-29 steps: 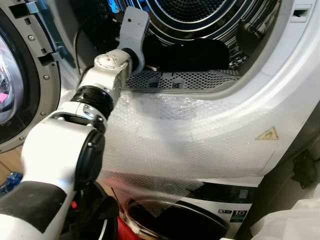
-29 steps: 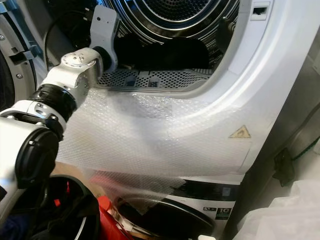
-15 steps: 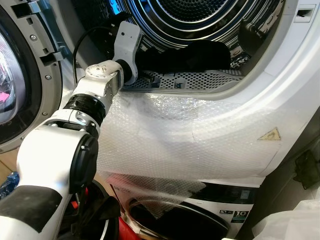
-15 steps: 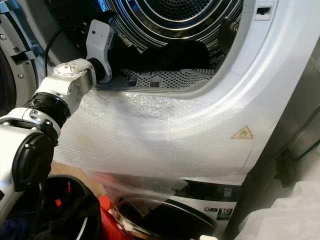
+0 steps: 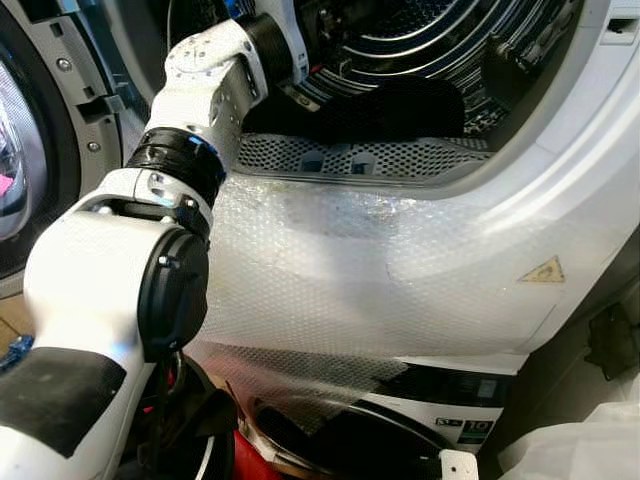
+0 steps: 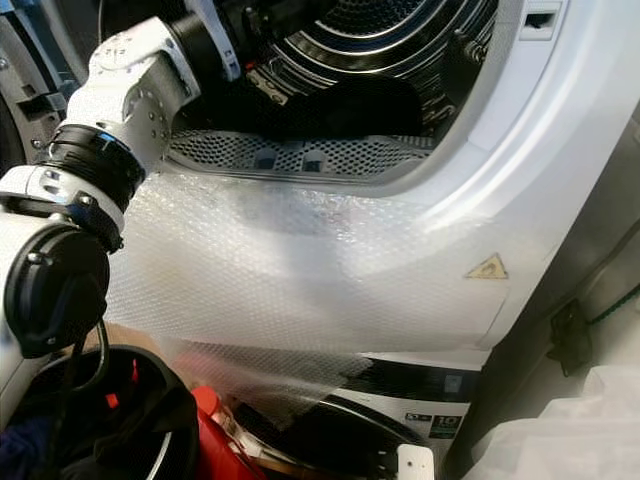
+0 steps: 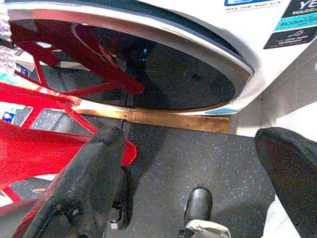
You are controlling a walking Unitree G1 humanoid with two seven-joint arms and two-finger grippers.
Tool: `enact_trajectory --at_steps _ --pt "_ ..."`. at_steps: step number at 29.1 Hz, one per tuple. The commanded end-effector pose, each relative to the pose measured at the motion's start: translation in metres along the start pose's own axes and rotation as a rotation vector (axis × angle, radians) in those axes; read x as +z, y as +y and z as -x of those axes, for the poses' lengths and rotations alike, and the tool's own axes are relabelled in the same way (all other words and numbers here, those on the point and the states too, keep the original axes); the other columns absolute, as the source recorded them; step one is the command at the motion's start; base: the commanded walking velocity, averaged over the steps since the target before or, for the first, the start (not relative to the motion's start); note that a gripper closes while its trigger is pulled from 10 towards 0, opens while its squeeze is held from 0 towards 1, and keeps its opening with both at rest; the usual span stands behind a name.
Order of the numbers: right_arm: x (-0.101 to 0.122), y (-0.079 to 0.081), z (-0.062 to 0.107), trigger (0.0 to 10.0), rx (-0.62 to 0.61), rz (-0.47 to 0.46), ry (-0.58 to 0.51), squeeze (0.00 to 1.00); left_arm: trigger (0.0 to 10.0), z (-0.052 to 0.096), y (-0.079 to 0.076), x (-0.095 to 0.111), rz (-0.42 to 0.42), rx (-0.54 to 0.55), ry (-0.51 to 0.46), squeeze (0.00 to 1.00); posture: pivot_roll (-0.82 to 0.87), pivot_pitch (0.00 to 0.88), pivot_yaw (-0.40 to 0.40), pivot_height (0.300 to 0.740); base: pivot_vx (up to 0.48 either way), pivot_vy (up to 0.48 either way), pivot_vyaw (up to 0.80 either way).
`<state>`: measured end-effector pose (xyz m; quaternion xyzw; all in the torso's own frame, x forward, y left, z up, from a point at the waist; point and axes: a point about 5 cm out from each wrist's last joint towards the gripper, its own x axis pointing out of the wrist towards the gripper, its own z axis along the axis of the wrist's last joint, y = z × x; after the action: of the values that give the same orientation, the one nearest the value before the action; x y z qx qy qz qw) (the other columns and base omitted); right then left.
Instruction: Clothes washing
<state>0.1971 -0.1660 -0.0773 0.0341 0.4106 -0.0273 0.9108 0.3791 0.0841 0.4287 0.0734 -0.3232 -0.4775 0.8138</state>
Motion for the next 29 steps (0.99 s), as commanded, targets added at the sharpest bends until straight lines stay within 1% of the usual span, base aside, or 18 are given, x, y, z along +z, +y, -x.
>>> enact_trajectory --at_steps 1,4,5,6,8,9,10,14,16,18,20,21,22,23,24,25,27,29 --pt "0.001 0.009 -0.001 10.0 0.028 0.018 0.010 0.00 10.0 0.003 -0.005 -0.001 -0.018 -0.090 0.003 1.00 0.14 0.000 0.054 0.740 0.000 0.000 0.00" --pt "0.003 0.009 -0.001 10.0 0.025 0.012 0.004 0.00 10.0 0.009 -0.014 -0.003 -0.007 -0.212 -0.015 1.00 0.13 0.000 0.064 0.740 0.000 0.000 0.00" --pt "0.004 0.009 -0.002 10.0 0.021 0.002 0.002 0.00 10.0 0.018 -0.020 -0.010 -0.015 -0.215 -0.021 1.00 0.13 0.000 0.069 0.740 0.000 0.000 0.00" --pt "0.004 0.009 -0.002 10.0 0.021 0.002 0.002 0.00 10.0 0.018 -0.020 -0.010 -0.015 -0.215 -0.021 1.00 0.13 0.000 0.069 0.740 0.000 0.000 0.00" --pt "0.004 0.009 -0.002 10.0 0.017 -0.009 0.001 0.00 10.0 0.026 -0.026 -0.018 -0.018 -0.196 -0.019 1.00 0.13 0.000 0.069 0.740 0.000 0.000 0.00" --pt "0.003 0.009 -0.001 10.0 0.016 -0.009 0.003 0.00 10.0 0.030 -0.032 -0.022 -0.053 -0.169 -0.008 1.00 0.14 0.000 0.072 0.740 0.000 0.000 0.00" --pt "0.002 0.009 -0.001 10.0 0.016 -0.009 0.004 0.00 10.0 0.031 -0.034 -0.022 -0.060 -0.164 -0.010 1.00 0.15 0.000 0.073 0.740 0.000 0.000 0.00" --pt "-0.002 0.009 0.000 10.0 0.010 -0.011 0.011 0.00 10.0 0.038 -0.056 -0.014 -0.142 -0.202 -0.029 1.00 0.16 0.000 0.079 0.740 0.000 0.000 0.00" --pt "-0.002 0.009 0.000 10.0 0.009 -0.011 0.012 0.00 10.0 0.039 -0.060 -0.012 -0.156 -0.209 -0.031 1.00 0.16 0.000 0.080 0.740 0.000 0.000 0.00" --pt "-0.002 0.009 0.000 10.0 0.009 -0.011 0.012 0.00 10.0 0.044 -0.070 -0.009 -0.230 -0.213 0.010 1.00 0.18 0.000 0.080 0.740 0.000 0.000 0.00" --pt "-0.002 0.011 -0.001 10.0 0.016 0.002 0.014 0.00 10.0 0.033 -0.083 -0.007 -0.472 -0.166 0.109 1.00 0.21 0.000 0.077 0.740 0.000 0.000 0.00" --pt "-0.002 0.013 -0.001 10.0 0.022 0.012 0.017 0.00 10.0 0.023 -0.092 -0.004 -0.561 -0.141 0.104 1.00 0.22 0.000 0.075 0.740 0.000 0.000 0.00" --pt "-0.002 0.014 -0.001 10.0 0.026 0.019 0.020 0.00 10.0 0.016 -0.098 -0.001 -0.611 -0.124 0.091 1.00 0.22 0.000 0.075 0.740 0.000 0.000 0.00" --pt "-0.001 0.017 -0.001 10.0 0.034 0.026 0.020 0.00 10.0 0.007 -0.111 0.004 -0.582 -0.028 0.015 1.00 0.21 0.000 0.085 0.740 0.000 0.000 0.00" --pt "-0.001 0.017 -0.001 10.0 0.034 0.026 0.020 0.00 10.0 0.007 -0.111 0.004 -0.582 -0.028 0.015 1.00 0.21 0.000 0.085 0.740 0.000 0.000 0.00" --pt "0.002 0.020 -0.002 10.0 0.035 0.017 0.012 0.00 10.0 0.007 -0.119 0.004 -0.541 0.049 -0.018 1.00 0.21 0.000 0.085 0.740 0.000 0.000 0.00" --pt "0.005 0.020 -0.002 10.0 0.034 0.011 0.003 0.00 10.0 0.013 -0.120 0.006 -0.578 0.095 -0.029 1.00 0.21 0.000 0.088 0.740 0.000 0.000 0.00" --pt "0.007 0.020 -0.003 10.0 0.033 0.011 -0.003 0.00 10.0 0.021 -0.118 0.008 -0.580 0.167 -0.038 1.00 0.21 0.000 0.085 0.740 0.000 0.000 0.00"
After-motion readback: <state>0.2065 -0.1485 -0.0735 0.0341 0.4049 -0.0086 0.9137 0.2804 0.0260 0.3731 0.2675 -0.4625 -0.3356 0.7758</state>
